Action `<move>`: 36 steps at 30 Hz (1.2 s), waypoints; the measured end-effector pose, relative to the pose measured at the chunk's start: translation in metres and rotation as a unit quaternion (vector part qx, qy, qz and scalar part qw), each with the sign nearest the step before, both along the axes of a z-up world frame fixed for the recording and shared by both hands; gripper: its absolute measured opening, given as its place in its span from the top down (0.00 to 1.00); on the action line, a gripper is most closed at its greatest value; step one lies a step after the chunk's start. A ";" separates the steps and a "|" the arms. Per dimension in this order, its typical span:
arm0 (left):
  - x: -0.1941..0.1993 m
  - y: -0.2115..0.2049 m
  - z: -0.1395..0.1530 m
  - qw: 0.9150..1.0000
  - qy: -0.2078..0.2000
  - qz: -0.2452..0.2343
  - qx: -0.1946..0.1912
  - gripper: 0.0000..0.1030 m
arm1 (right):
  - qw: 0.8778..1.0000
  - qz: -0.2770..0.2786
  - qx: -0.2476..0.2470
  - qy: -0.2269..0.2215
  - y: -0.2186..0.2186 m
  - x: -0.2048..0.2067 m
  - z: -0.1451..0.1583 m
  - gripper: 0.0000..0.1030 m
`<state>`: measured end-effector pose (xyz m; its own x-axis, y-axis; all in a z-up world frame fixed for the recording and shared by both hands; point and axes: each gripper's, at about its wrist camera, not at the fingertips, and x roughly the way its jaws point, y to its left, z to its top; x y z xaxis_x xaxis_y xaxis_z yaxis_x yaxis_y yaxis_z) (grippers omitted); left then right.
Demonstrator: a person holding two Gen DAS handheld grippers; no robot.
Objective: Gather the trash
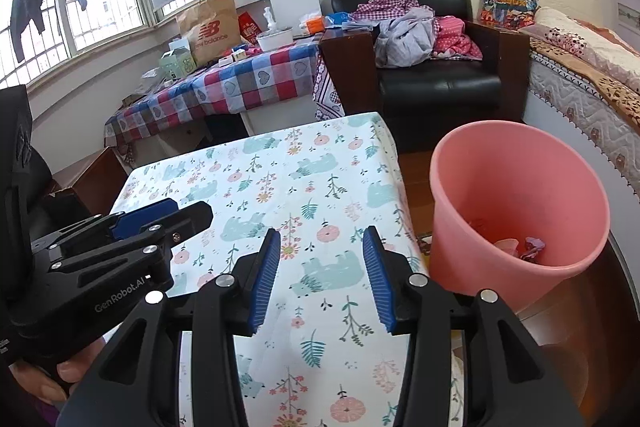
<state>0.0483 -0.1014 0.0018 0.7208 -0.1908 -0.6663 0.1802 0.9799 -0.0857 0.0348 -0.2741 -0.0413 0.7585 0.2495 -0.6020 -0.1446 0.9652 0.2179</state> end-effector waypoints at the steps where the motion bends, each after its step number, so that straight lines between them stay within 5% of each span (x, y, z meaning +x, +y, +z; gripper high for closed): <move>1: 0.000 0.002 0.000 1.000 0.001 0.002 0.000 0.62 | 1.000 0.002 -0.001 0.001 0.002 0.000 -0.001 0.58; 36: -0.003 0.009 -0.008 1.000 0.007 0.006 0.001 0.62 | 1.000 0.006 -0.005 0.010 0.010 0.002 -0.007 0.58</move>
